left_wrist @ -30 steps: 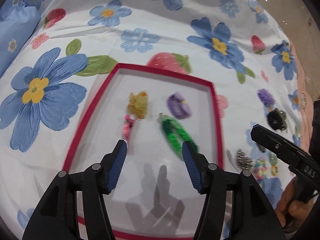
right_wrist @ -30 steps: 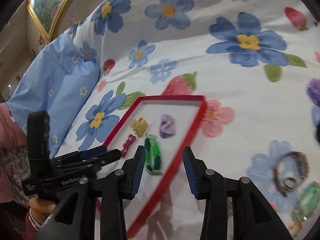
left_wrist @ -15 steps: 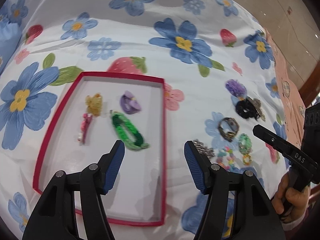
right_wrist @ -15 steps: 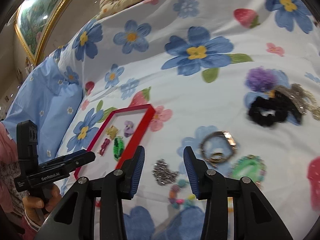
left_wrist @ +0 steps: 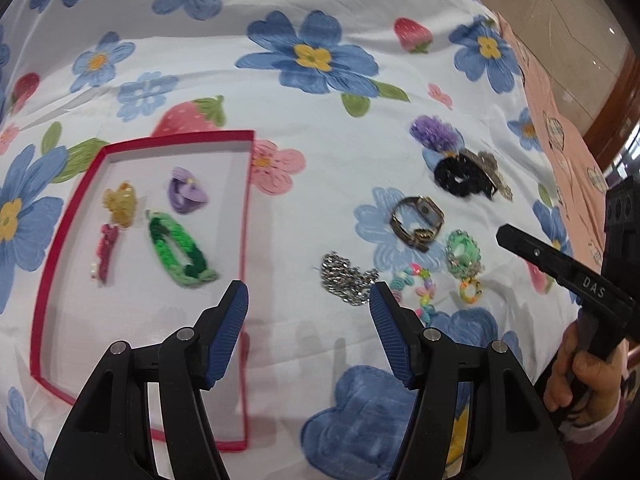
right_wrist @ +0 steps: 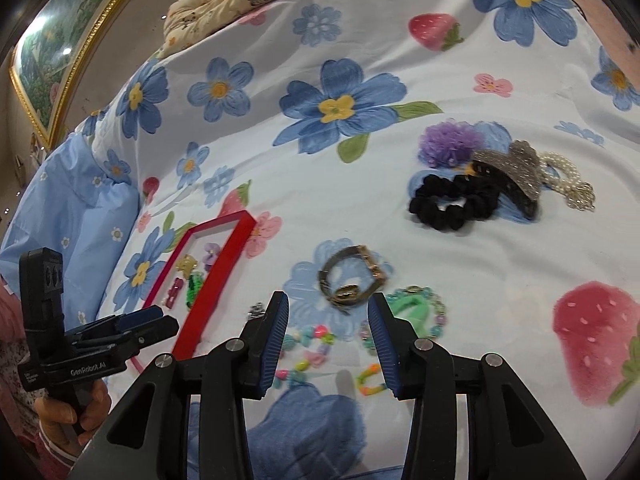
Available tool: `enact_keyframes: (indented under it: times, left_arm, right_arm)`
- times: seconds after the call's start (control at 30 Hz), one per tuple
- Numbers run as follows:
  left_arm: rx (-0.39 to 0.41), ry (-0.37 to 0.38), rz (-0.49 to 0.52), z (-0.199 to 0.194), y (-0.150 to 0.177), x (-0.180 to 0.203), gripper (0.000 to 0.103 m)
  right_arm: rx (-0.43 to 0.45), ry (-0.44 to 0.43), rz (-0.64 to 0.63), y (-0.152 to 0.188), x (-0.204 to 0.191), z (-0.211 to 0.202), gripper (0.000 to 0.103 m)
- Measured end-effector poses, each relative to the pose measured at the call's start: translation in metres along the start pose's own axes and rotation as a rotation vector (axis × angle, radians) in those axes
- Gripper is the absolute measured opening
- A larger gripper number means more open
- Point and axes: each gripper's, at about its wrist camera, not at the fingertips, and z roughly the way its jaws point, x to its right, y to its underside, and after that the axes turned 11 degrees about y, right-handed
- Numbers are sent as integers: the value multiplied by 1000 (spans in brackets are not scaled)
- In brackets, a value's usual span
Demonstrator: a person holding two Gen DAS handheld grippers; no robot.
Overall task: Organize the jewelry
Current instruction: 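Move both tools back toward the silver chain and the watch, then grasp the silver chain with left tool while right tool grasps the watch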
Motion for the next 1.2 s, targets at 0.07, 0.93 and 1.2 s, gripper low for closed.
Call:
enact_keyframes:
  times: [0.07, 0.93, 1.2]
  left_arm:
    - [-11, 2, 13, 6, 0, 3, 63]
    - [-161, -46, 90, 94, -11, 9, 61]
    - [-162, -30, 135, 97, -15, 11, 14]
  right_arm:
    - [-4, 14, -4, -1, 4, 3, 44]
    - [-117, 83, -104, -20, -2, 87, 42]
    - [-120, 93, -87, -20, 5, 94, 15]
